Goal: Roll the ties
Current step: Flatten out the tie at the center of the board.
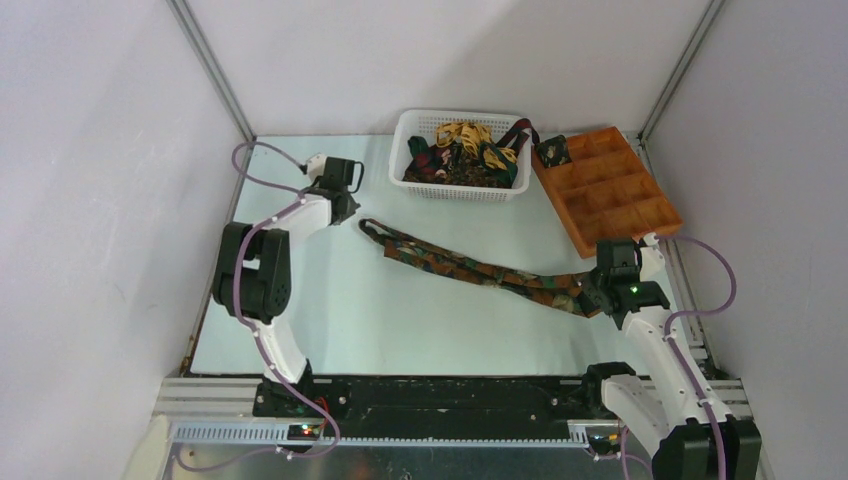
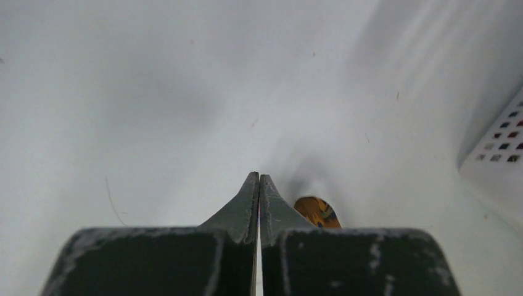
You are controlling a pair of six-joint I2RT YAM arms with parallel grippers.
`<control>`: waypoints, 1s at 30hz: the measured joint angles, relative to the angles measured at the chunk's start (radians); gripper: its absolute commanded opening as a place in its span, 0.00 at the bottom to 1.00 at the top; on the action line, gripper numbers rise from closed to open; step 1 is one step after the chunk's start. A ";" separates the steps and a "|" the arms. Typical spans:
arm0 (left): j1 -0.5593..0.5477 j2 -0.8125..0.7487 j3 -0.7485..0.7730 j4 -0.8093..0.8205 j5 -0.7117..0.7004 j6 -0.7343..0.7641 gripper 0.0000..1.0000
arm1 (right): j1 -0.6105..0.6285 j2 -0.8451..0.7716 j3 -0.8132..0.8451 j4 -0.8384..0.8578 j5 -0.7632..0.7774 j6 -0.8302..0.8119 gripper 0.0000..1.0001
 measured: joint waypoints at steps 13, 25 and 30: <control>0.003 0.033 -0.001 -0.016 0.001 0.046 0.00 | -0.008 -0.001 0.000 -0.003 -0.006 -0.006 0.00; -0.101 -0.190 -0.262 0.194 0.188 -0.120 0.00 | -0.010 -0.001 0.000 -0.007 -0.010 -0.013 0.00; -0.122 -0.176 -0.279 0.210 0.199 -0.152 0.00 | -0.011 -0.001 0.000 -0.007 -0.016 -0.016 0.00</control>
